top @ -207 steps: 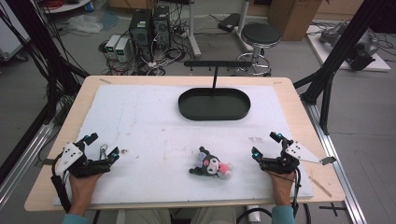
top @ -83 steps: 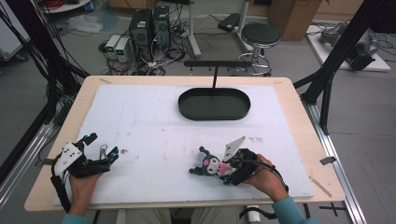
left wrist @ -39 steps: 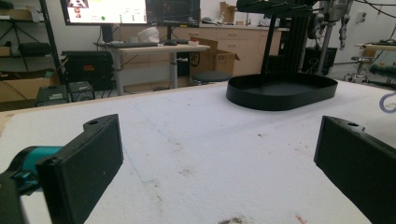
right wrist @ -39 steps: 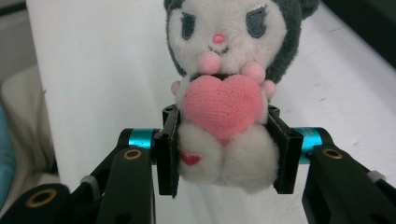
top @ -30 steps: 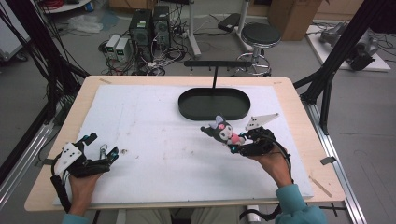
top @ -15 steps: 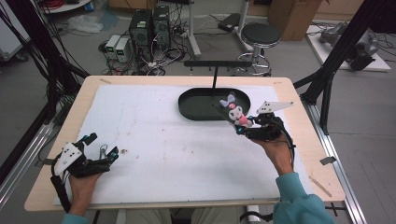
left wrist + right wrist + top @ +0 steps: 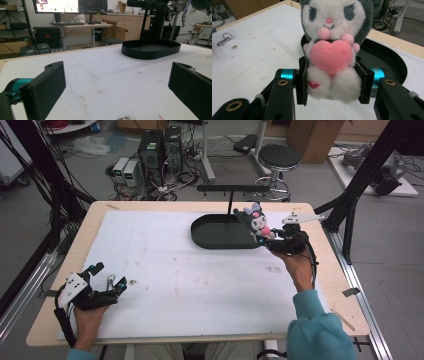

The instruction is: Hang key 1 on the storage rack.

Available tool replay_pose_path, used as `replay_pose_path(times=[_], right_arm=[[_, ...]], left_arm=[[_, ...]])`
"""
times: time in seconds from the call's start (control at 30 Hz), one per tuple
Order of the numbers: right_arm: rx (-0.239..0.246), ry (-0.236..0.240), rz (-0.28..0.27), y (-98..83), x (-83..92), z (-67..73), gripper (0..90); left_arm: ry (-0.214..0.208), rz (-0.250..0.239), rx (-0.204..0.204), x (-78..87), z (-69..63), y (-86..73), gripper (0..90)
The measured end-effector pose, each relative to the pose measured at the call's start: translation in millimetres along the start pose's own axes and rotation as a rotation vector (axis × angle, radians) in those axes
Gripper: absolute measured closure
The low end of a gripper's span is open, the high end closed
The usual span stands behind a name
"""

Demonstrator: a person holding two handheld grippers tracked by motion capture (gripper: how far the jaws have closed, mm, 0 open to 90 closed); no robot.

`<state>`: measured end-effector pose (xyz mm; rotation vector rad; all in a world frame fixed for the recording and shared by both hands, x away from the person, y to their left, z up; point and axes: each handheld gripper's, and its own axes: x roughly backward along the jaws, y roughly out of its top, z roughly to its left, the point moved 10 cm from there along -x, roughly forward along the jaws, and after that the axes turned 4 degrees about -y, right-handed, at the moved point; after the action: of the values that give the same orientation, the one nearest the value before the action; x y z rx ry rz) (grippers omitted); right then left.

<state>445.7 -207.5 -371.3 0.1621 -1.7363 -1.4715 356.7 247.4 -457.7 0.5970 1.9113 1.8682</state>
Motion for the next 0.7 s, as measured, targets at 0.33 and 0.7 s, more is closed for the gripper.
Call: replay_pose_path(times=[0.33, 0.7], right_arm=[[-0.025, -0.027, -0.013, 16.9, -7.2, -11.1, 54.7], [-0.051, -0.063, -0.017, 37.8, -18.5, -27.2, 54.7]], left_arm=[[-0.001, 0.001, 0.001, 0.1, 0.1, -0.1, 1.7], [-0.001, 0.001, 0.002, 0.0, 0.2, -0.1, 1.7]])
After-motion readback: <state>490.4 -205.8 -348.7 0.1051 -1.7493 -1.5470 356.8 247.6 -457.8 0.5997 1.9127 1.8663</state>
